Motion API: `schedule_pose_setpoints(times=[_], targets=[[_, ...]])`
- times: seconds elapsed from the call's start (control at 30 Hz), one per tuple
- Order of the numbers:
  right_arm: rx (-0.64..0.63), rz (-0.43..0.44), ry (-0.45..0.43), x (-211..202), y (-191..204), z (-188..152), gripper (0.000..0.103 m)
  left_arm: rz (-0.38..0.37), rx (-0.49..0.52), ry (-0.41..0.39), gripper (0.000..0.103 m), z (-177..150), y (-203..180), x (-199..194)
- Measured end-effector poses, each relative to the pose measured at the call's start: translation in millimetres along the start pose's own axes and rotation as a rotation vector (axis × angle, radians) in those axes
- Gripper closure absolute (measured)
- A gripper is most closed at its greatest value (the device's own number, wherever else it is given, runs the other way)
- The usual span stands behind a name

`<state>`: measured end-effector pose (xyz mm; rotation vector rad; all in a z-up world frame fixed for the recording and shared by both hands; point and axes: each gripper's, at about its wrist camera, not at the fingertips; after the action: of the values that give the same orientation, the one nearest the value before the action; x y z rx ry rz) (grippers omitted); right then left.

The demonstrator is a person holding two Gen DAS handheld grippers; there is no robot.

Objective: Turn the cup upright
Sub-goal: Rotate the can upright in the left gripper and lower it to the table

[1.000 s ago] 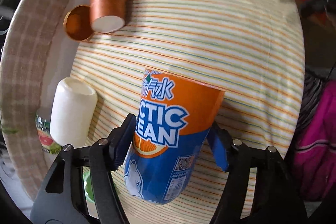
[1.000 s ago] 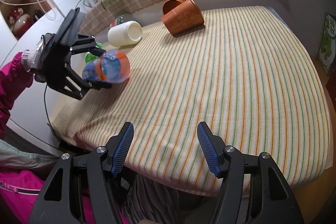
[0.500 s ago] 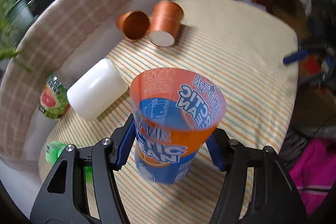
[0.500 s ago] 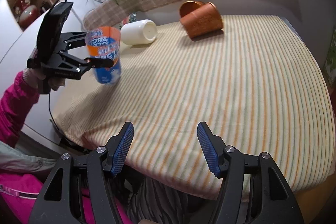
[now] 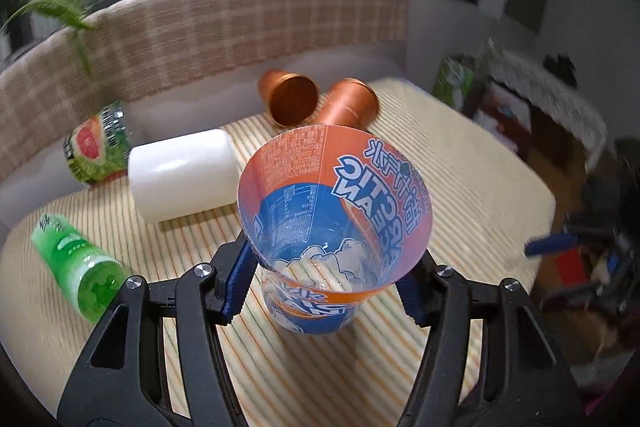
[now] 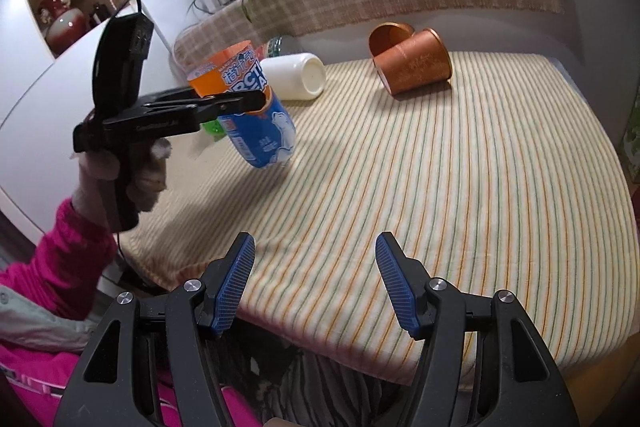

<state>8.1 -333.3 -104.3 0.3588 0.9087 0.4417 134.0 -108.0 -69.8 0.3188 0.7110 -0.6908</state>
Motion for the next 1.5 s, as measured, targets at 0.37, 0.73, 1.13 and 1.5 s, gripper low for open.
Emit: schedule_pose_setpoints(times=[0.37,0.73,1.13,1.5], targets=[[0.04,-0.104,-0.103,-8.8,9.5,-2.4,0.041,0.033,-0.128,-0.056,0.04,-3.2,12.6,7.4],[0.023,-0.211,-0.132,-7.6,18.7,-8.7,0.041,0.02,-0.143,-0.065,0.04,-0.4,9.5,14.9],[0.058,-0.213,-0.13,-9.7,13.8,-7.8,0.041,0.002,-0.144,-0.045,0.04,-0.2,8.1,26.5],[0.074,-0.207,-0.123,-6.8,12.6,-6.9,0.041,-0.005,-0.141,-0.045,0.039,-1.4,7.7,27.6]])
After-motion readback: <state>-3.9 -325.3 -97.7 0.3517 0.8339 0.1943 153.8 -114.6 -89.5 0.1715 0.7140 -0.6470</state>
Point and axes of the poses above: each gripper's, at about its wrist camera, not at the fingertips, and x roughly the way its jaws point, y to its left, z to its top, and after that the axes turned 10 degrees about x, right-handed
